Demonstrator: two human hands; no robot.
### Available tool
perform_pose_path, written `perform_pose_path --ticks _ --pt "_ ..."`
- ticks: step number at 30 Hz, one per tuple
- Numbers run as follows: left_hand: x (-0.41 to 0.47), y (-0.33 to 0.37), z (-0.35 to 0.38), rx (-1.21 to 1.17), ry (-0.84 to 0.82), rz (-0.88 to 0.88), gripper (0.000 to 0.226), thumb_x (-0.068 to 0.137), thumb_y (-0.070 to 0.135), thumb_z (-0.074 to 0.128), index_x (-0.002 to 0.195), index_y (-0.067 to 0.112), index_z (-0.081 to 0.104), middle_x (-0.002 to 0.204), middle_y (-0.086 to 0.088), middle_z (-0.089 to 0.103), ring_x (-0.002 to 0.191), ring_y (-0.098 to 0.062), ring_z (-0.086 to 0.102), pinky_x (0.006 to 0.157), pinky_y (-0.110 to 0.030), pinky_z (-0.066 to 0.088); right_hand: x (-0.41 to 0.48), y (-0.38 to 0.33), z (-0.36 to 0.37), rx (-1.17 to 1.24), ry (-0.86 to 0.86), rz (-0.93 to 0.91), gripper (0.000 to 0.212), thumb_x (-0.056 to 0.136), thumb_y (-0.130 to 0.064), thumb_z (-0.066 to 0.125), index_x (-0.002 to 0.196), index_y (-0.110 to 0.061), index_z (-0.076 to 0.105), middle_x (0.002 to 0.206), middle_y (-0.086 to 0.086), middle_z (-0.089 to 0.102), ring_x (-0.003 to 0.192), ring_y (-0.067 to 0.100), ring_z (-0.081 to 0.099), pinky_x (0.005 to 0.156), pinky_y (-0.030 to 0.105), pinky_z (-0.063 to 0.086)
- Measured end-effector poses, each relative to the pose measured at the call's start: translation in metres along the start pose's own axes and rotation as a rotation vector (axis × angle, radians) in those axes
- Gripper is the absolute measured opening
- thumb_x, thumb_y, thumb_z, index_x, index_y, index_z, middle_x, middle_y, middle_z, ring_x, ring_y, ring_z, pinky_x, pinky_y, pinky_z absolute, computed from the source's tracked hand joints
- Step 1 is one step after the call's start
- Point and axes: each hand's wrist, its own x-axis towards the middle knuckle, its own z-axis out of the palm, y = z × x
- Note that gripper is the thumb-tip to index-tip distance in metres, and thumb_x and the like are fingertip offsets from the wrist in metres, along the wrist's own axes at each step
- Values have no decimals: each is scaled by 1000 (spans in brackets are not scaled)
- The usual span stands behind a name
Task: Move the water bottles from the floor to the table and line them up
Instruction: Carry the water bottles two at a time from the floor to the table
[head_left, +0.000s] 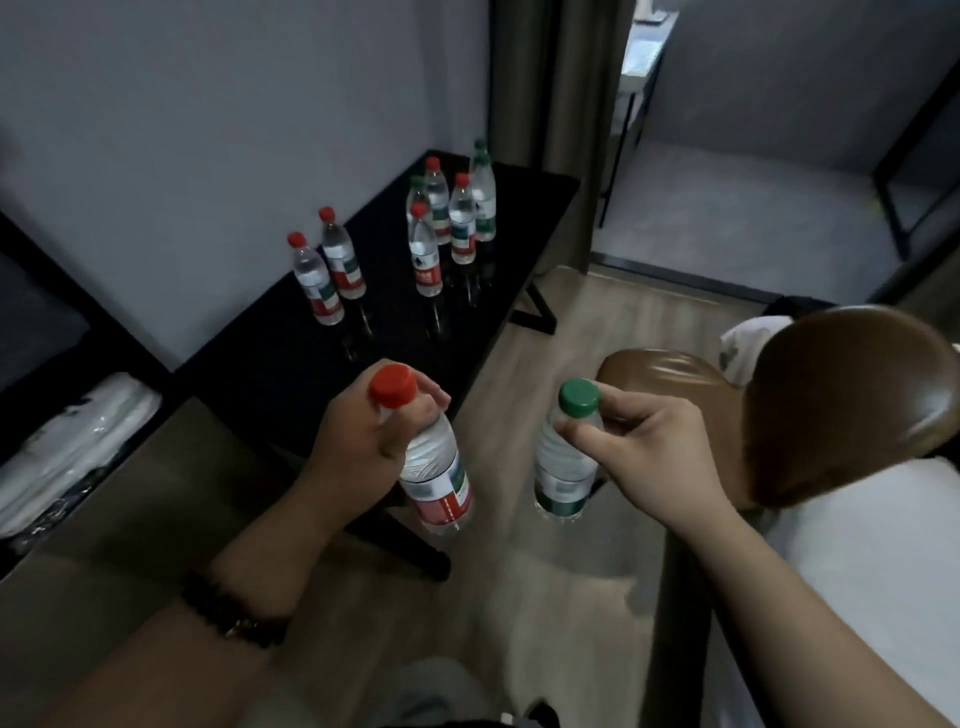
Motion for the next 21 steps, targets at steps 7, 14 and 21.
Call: perform_pose_path --ticks 7,14,21 --pt "116 -47 11 20 -22 -22 18 84 36 61 94 25 71 102 4 76 99 -12 72 82 -27 52 137 38 0 -8 -75 -17 25 83 -26 87 96 -47 80 90 -10 81 93 11 77 78 25 61" --pt "240 -97 4 -8 32 -25 16 86 40 63 95 29 70 101 3 75 99 -15 71 85 -31 51 274 68 24 -76 -195 -42 21 86 -28 85 105 -33 82 92 -13 80 94 12 77 74 26 59" --pt "326 -140 -10 52 141 -44 19 92 45 61 102 31 69 101 4 73 98 -16 70 86 -37 55 395 91 52 -101 -356 -57 28 83 -36 86 109 -43 79 101 -13 80 98 12 77 85 36 63"
